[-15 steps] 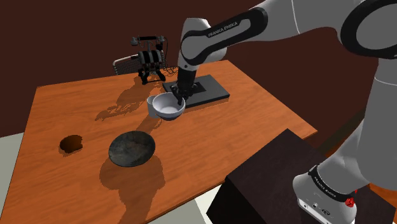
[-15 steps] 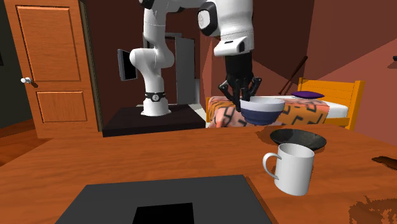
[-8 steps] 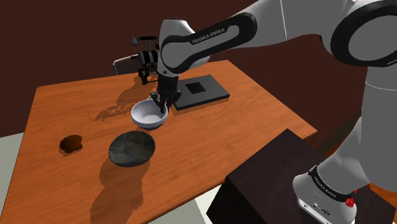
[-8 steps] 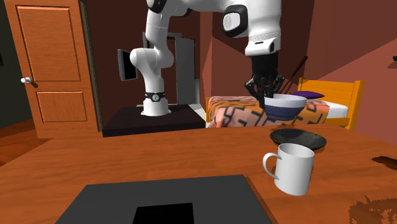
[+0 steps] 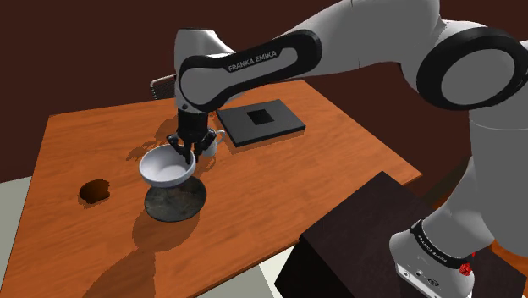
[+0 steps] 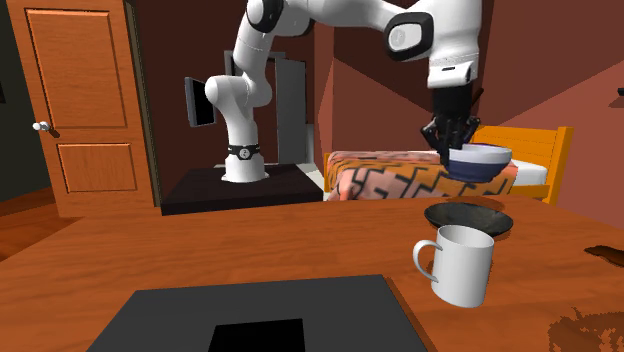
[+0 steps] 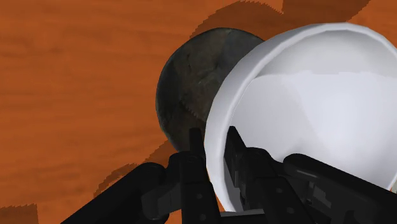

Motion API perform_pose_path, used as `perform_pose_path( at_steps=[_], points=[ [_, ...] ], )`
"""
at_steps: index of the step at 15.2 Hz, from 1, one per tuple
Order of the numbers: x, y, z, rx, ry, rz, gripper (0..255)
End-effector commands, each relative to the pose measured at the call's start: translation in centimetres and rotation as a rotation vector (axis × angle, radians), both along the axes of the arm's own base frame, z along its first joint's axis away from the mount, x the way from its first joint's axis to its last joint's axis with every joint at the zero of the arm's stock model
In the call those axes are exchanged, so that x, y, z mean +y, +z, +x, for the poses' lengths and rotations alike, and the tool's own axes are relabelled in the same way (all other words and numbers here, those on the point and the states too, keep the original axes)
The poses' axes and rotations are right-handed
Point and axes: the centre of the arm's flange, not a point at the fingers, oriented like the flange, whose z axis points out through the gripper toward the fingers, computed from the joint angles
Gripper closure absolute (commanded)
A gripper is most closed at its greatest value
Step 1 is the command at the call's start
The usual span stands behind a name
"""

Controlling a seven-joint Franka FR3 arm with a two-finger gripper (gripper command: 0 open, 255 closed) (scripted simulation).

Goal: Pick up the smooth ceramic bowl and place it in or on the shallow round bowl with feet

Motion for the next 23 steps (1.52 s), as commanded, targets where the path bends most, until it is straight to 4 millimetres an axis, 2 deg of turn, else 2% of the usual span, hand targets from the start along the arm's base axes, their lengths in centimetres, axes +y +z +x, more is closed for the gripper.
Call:
perform_pose_path(
  at_steps=[1,16,23],
  points=[
    [0.6,-0.8,0.1,-0.001,-0.001,0.0,255],
    [0.6,-8.7,0.1,-0.001,-0.001,0.0,255],
    [0.6,-8.7,0.1,-0.001,-0.001,0.0,255]
  ],
)
